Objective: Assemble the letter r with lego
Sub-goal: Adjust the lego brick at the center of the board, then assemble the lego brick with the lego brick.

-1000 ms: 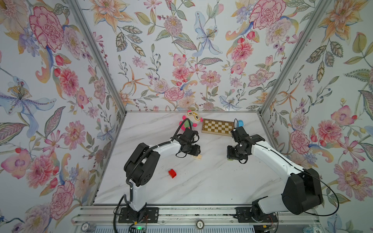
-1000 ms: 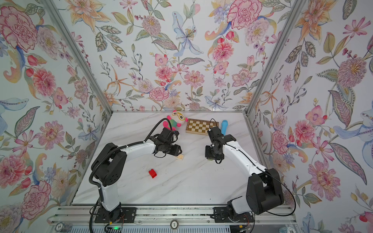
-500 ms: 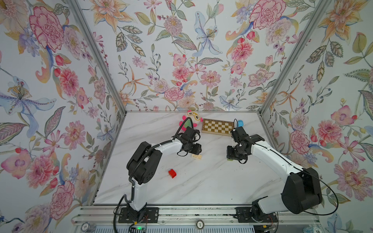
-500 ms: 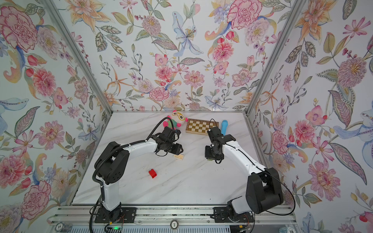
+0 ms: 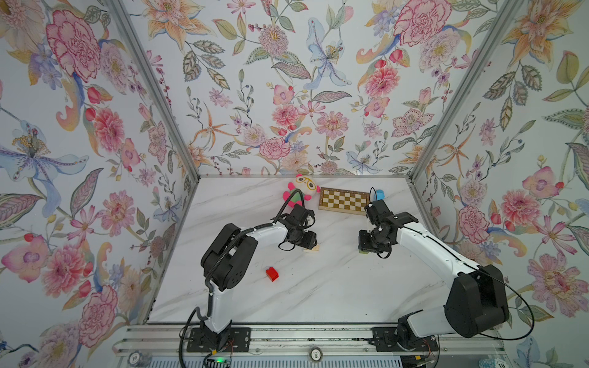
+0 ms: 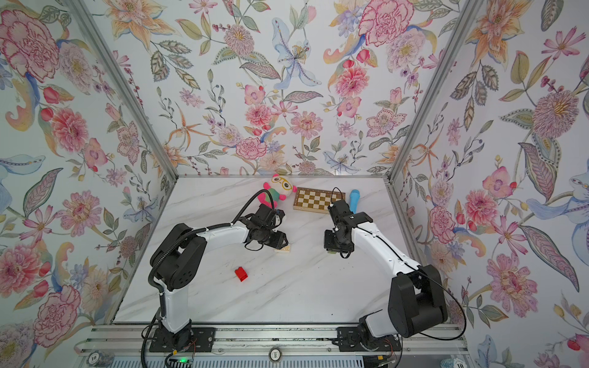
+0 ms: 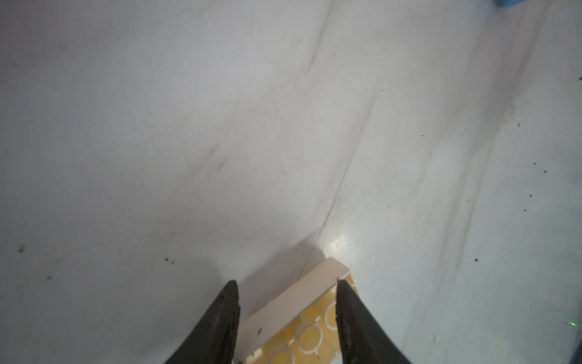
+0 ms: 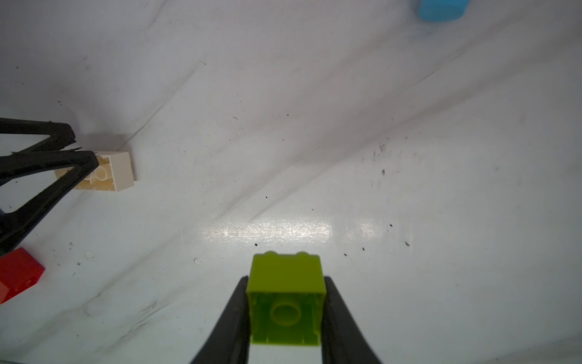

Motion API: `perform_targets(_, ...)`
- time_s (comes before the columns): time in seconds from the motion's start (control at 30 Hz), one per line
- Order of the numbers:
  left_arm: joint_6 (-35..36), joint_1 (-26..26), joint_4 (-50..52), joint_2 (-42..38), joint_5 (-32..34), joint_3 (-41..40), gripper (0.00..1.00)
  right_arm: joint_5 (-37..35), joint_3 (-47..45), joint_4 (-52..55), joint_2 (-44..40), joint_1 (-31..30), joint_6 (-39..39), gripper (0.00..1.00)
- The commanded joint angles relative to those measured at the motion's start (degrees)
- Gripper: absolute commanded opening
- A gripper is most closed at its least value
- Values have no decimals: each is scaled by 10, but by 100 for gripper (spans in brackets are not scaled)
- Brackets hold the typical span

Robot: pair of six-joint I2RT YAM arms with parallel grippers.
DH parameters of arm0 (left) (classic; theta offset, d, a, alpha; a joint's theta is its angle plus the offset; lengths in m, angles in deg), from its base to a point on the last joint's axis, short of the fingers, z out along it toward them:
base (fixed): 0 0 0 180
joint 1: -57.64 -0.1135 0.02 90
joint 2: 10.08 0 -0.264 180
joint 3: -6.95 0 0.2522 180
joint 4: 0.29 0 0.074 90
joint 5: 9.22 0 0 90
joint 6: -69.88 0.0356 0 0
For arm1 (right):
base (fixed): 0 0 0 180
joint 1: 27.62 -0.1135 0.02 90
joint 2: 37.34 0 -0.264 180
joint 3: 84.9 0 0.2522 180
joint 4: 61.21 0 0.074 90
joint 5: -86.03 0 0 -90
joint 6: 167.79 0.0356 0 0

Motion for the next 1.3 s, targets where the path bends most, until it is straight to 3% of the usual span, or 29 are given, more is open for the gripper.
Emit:
perform_targets(0.0,-8,4,-1,-23,-9,-12,51,5,8,17,8,1,-8,32)
perform_targets(0.27,-5,3,28,-48,39,26,54,2,20,17,13,-7,-5,32)
perform_targets(0.43,-15,2,63,-85,65,63,55,-12,49,16,35,-51,27,32)
perform_targets(0.6,-55,-4,94,-141,85,-6,53,-44,109,16,104,-121,73,32)
perform_targets(0.77,-85,-4,84,-186,90,-90,52,-46,158,14,175,-152,89,31)
perform_targets(0.9,-87,-4,67,-182,102,-115,51,-26,192,4,213,-159,91,31)
perform_targets(1.03,-91,-4,70,-157,97,-102,45,-18,230,5,248,-162,97,32)
perform_targets(1.27,-87,-4,89,-136,101,-74,46,-1,274,5,297,-187,105,32)
